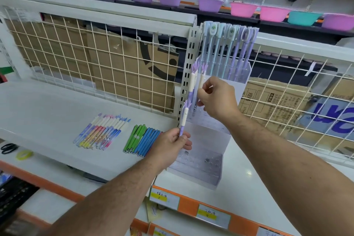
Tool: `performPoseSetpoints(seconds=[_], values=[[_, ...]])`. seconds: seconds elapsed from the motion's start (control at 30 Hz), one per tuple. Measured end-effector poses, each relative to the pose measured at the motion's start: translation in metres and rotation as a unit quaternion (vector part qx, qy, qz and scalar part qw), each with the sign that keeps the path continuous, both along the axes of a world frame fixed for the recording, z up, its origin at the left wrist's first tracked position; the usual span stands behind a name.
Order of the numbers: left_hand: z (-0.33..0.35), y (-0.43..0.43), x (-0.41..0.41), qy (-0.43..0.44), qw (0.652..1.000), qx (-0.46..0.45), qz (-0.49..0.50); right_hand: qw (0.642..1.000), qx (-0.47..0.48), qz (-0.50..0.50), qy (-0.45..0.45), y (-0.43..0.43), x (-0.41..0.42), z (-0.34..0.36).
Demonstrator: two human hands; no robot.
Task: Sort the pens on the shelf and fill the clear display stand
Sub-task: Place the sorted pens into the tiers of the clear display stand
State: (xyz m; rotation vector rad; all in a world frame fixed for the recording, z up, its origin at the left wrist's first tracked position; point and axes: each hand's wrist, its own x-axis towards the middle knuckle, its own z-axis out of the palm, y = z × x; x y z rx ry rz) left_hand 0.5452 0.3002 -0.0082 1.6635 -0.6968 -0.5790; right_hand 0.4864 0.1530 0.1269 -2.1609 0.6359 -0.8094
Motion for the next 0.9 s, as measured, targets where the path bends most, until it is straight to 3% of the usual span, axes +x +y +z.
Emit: performPoseSetpoints(seconds=[0.43,0.67,0.77,0.9], values=[[0.004,0.001,-0.003,0.0,1.0,-0.007,0.002,0.999,-0.021,-0.042,0.003,0.017,-0.019,-0.013],[0.006,0.002,-0.006,-0.012,1.0,-0.01,-0.016,0.987,-0.02,0.072,0.142,0.042,-0.032,-0.04],[0.005,0.003,-0.006,-0.014,1.0,-0.01,-0.025,0.989,-0.024,0.07,0.125,0.042,-0.033,-0.041],[-0.003,0.002,-0.013,-0.022,0.999,0.003,-0.026,0.999,0.008,0.035,0.031,0.033,-0.035,-0.023]])
